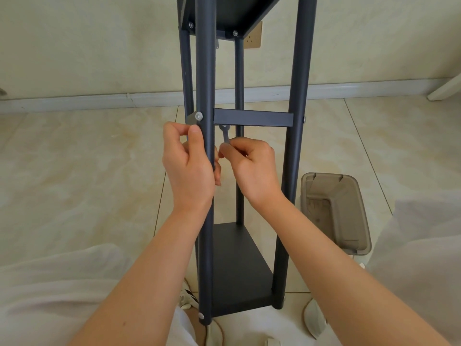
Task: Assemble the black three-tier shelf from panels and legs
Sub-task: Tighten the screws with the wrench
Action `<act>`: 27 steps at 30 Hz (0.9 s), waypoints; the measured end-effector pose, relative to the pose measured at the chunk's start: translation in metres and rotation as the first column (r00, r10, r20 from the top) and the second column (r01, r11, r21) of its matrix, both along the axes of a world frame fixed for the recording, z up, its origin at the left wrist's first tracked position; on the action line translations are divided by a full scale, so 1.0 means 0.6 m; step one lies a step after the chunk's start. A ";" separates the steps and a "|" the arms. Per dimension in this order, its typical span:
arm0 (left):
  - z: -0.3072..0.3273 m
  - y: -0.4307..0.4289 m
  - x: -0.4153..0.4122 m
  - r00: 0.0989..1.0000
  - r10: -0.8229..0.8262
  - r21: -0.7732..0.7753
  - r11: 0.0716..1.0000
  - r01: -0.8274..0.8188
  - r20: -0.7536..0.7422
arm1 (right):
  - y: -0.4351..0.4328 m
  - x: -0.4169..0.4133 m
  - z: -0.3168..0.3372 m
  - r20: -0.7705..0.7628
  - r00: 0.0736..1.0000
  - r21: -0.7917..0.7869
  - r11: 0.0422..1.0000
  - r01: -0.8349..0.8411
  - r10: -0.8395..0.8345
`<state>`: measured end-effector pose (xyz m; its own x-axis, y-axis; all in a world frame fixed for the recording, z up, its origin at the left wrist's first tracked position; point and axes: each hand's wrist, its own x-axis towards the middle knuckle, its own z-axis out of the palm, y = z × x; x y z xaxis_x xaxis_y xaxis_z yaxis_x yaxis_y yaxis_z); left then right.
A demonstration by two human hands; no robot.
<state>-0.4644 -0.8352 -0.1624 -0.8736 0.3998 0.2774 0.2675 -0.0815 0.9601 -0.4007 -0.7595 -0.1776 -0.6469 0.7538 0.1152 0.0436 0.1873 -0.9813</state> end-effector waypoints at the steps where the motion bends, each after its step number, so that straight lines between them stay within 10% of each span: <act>1: 0.000 0.000 0.000 1.000 0.001 0.000 1.000 -0.001 -0.005 | -0.001 0.002 0.001 0.005 1.000 0.009 1.000 0.002 -0.002; 27: 0.003 0.001 0.003 0.998 0.008 -0.021 1.000 -0.009 -0.063 | 0.012 -0.014 0.004 -0.030 0.998 0.161 0.986 -0.052 0.058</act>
<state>-0.4629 -0.8348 -0.1606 -0.8583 0.3985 0.3233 0.3278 -0.0589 0.9429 -0.4089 -0.7523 -0.1751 -0.6803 0.6875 0.2541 -0.0042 0.3430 -0.9393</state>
